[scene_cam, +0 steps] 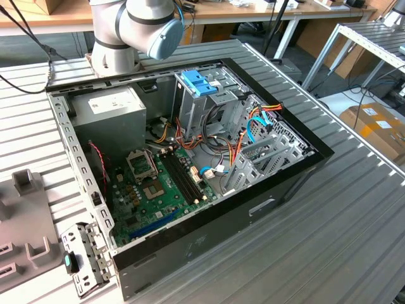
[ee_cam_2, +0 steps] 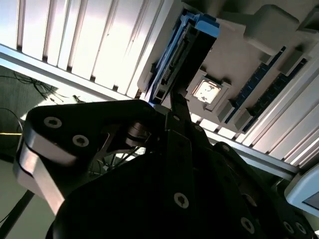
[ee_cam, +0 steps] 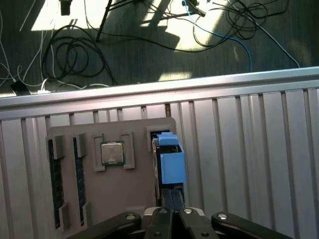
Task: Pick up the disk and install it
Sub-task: 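Pick up the disk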
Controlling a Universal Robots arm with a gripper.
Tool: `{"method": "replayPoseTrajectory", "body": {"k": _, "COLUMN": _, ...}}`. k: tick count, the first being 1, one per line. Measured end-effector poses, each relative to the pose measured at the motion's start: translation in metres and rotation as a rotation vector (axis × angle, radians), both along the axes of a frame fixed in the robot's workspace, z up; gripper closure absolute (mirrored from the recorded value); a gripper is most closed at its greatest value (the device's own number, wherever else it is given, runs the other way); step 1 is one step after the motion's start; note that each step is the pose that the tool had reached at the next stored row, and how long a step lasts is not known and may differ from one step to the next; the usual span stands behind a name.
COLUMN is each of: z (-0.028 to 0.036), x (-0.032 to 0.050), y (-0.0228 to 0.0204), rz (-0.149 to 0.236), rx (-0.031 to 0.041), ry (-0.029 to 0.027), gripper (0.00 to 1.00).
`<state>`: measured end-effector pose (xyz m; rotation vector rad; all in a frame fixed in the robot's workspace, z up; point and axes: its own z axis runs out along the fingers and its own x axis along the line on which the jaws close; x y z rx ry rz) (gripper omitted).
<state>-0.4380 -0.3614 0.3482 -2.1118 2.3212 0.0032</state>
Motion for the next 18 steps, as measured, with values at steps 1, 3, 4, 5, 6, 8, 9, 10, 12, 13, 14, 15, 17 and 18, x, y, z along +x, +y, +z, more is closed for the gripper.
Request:
{"method": "replayPoseTrajectory", "body": {"k": 1, "z": -0.0001, "x": 0.0001, "y": 0.0, "rz": 0.007, "rx": 0.0, "ry": -0.0001, "gripper": 0.89}}
{"method": "replayPoseTrajectory", "body": {"k": 3, "z": 0.0, "x": 0.0002, "y": 0.0, "rz": 0.016, "rx": 0.0, "ry": 0.0, "gripper": 0.89}}
{"method": "replayPoseTrajectory", "body": {"k": 4, "z": 0.0, "x": 0.0002, "y": 0.0, "rz": 0.017, "rx": 0.0, "ry": 0.0, "gripper": 0.89}}
{"method": "replayPoseTrajectory", "body": {"k": 5, "z": 0.0, "x": 0.0008, "y": 0.0, "rz": 0.018, "rx": 0.0, "ry": 0.0, "gripper": 0.89}}
{"method": "replayPoseTrajectory", "body": {"k": 6, "z": -0.0001, "x": 0.0011, "y": 0.0, "rz": 0.019, "rx": 0.0001, "ry": -0.0001, "gripper": 0.89}}
{"method": "replayPoseTrajectory", "body": {"k": 8, "z": -0.0001, "x": 0.0011, "y": 0.0, "rz": 0.019, "rx": -0.0001, "ry": 0.0001, "gripper": 0.89}}
{"method": "replayPoseTrajectory", "body": {"k": 9, "z": -0.0004, "x": 0.0013, "y": 0.0, "rz": 0.02, "rx": 0.0, "ry": -0.0001, "gripper": 0.89}}
{"method": "replayPoseTrajectory", "body": {"k": 10, "z": -0.0007, "x": 0.0017, "y": 0.0, "rz": 0.021, "rx": 0.0001, "ry": -0.0002, "gripper": 0.89}}
{"method": "replayPoseTrajectory", "body": {"k": 12, "z": -0.0009, "x": 0.0037, "y": 0.0, "rz": 0.024, "rx": 0.0, "ry": 0.0, "gripper": 0.89}}
{"method": "replayPoseTrajectory", "body": {"k": 13, "z": -0.0009, "x": 0.0037, "y": 0.0001, "rz": 0.024, "rx": 0.0, "ry": 0.0, "gripper": 0.89}}
{"method": "replayPoseTrajectory", "body": {"k": 14, "z": -0.0009, "x": 0.0037, "y": 0.0, "rz": 0.024, "rx": 0.0, "ry": 0.0, "gripper": 0.89}}
{"method": "replayPoseTrajectory", "body": {"k": 15, "z": -0.0009, "x": 0.0038, "y": 0.0, "rz": 0.025, "rx": 0.0, "ry": 0.0, "gripper": 0.89}}
{"method": "replayPoseTrajectory", "body": {"k": 17, "z": -0.0009, "x": 0.0038, "y": 0.0, "rz": 0.025, "rx": 0.0, "ry": 0.0, "gripper": 0.89}}
{"method": "replayPoseTrajectory", "body": {"k": 18, "z": -0.0009, "x": 0.0038, "y": 0.0, "rz": 0.026, "rx": 0.0, "ry": 0.0, "gripper": 0.89}}
